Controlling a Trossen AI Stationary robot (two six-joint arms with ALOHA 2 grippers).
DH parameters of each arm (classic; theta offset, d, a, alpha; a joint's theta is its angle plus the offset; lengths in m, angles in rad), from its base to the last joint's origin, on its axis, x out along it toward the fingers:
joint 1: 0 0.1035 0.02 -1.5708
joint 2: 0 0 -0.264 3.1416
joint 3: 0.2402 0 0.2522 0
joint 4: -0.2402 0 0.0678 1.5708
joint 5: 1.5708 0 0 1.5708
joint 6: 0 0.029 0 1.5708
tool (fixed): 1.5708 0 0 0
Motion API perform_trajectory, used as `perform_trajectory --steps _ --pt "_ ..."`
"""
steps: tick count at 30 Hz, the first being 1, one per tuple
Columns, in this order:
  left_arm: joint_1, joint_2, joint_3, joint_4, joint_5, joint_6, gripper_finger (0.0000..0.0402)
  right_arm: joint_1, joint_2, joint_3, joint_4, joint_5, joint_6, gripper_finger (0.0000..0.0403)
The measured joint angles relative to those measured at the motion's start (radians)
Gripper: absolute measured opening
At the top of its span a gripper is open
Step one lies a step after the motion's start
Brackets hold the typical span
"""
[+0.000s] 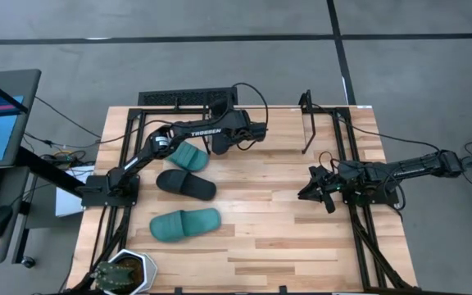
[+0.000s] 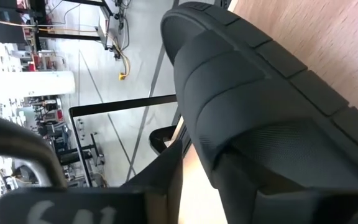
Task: Pick and place slides into the shelf
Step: Put the right black slipper on the shelf
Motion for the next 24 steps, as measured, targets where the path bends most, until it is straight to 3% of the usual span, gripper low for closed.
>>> perform_trajectory --steps 9,19,24 --pt "-0.022 -0.001 0.0 0.008 -0.001 0.02 0.0121 0.0 0.0 0.0 0.0 0.0 0.0 0.0059" --pt "-0.043 -0.001 0.0 0.008 -0.003 0.041 0.0124 0.0 0.0 0.0 0.0 0.0 0.0 0.0059" --pt "-0.059 -0.001 0.0 0.008 -0.005 0.123 0.0124 0.0 0.0 0.0 0.0 0.0 0.0 0.0059"
